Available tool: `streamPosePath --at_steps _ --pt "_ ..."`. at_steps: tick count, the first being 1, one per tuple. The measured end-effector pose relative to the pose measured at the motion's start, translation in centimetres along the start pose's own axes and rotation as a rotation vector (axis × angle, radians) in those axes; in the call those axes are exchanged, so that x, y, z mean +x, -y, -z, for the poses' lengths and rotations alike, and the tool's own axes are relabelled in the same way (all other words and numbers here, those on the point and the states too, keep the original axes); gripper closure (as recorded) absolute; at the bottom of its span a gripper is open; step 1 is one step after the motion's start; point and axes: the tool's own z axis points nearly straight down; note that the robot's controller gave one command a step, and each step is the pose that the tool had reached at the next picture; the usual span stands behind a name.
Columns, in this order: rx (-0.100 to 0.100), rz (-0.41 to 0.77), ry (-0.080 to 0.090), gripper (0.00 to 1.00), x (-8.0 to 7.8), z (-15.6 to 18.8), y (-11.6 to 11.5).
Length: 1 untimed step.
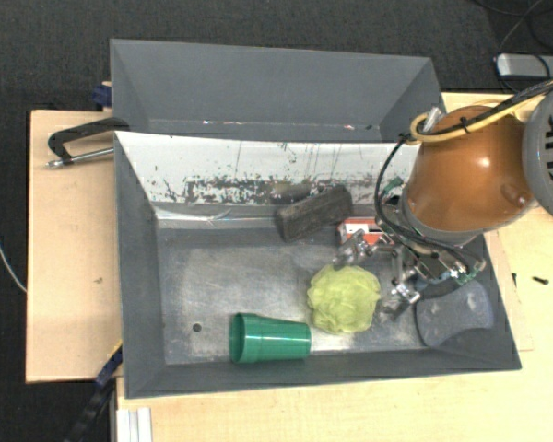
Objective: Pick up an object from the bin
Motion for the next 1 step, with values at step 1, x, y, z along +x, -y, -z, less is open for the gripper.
streamPosePath --at_steps 1 --pt "0.006 -0.003 0.002 1.0 -0.61 -8.63 5.55"
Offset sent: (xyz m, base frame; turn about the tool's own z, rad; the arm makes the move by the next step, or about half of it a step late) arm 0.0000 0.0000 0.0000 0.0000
